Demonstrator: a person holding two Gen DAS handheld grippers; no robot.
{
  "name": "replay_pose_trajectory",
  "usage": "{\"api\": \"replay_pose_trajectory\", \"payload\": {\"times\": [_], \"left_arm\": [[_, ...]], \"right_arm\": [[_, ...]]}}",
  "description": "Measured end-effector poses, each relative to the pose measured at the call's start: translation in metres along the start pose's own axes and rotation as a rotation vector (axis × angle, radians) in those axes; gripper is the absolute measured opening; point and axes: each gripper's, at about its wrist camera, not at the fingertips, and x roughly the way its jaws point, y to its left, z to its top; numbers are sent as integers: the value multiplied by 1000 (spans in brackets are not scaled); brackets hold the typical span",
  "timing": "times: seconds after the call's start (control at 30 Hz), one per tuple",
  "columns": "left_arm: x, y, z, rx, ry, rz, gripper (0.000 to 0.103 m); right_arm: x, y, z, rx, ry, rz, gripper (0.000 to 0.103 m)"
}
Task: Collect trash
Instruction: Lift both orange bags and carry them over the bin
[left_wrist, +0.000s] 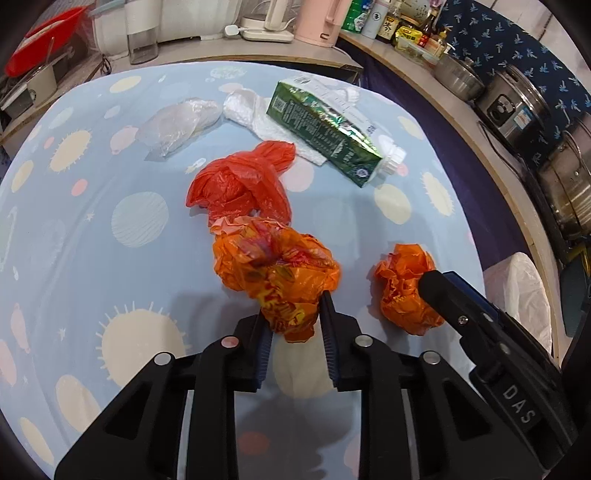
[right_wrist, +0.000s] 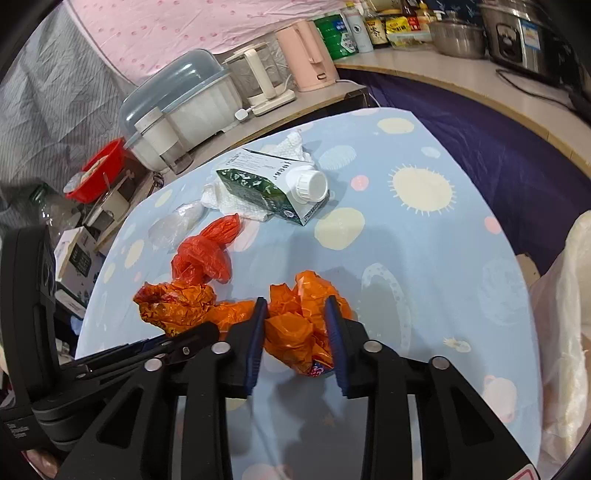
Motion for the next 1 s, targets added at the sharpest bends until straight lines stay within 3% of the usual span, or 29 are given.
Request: {"api": "replay_pose_trajectory", "payload": {"times": [0.27,0.5,1.0], "left_arm": [[-38,-20,-13,38,-49,-27,23],[-79,-47,-26,91,-110,-59,23],[-150,-146,-48,272,-245,-147,23]], "right_arm": [[-43,0,-6,1,-60,8,19],[-107,-5,-5,10,-169,16,19],[-241,-60,-6,81,-400,-42,19]]}}
